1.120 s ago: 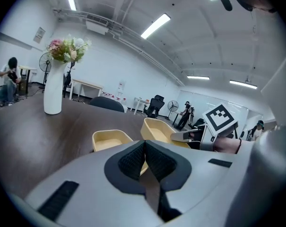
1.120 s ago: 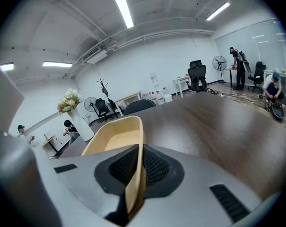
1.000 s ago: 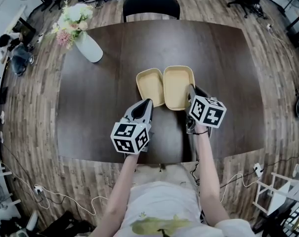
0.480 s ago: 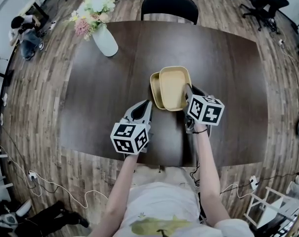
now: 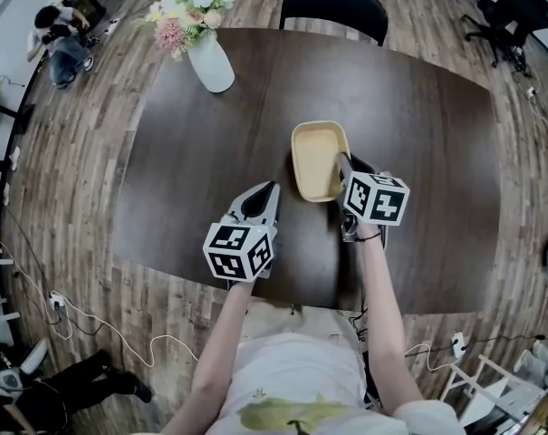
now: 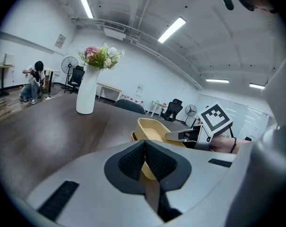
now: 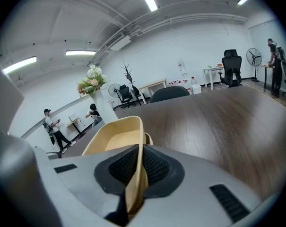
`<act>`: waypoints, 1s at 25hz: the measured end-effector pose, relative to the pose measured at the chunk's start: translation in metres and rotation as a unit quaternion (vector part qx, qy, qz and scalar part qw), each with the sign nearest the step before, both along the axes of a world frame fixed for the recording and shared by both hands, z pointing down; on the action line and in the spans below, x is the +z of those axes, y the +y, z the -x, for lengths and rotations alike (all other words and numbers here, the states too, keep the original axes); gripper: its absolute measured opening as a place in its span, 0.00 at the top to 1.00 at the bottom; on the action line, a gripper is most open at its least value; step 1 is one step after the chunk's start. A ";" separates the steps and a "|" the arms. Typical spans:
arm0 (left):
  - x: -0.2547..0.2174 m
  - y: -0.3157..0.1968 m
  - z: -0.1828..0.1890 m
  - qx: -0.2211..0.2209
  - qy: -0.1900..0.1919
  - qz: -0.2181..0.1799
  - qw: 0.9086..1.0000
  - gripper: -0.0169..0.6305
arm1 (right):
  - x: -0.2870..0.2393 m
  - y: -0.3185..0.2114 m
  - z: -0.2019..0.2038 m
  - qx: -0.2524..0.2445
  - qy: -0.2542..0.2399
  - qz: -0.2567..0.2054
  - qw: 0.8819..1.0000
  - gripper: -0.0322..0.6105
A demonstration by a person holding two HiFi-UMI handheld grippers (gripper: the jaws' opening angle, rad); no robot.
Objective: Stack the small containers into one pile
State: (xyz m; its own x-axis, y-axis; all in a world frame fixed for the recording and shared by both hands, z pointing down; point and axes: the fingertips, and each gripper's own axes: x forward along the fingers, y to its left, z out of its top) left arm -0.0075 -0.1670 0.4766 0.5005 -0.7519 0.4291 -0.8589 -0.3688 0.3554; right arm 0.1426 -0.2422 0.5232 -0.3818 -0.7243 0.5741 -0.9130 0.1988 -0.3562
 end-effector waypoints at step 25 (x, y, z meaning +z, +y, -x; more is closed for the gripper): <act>0.009 -0.008 0.000 -0.008 -0.008 0.011 1.000 0.94 | 0.018 -0.003 0.016 -0.075 0.076 -0.007 0.994 0.86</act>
State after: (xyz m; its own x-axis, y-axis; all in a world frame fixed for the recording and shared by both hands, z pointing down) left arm -0.0074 -0.1751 0.4858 0.4814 -0.7499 0.4538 -0.8701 -0.3466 0.3503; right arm 0.1267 -0.2449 0.5411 -0.3959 -0.6744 0.6233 -0.9157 0.3410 -0.2127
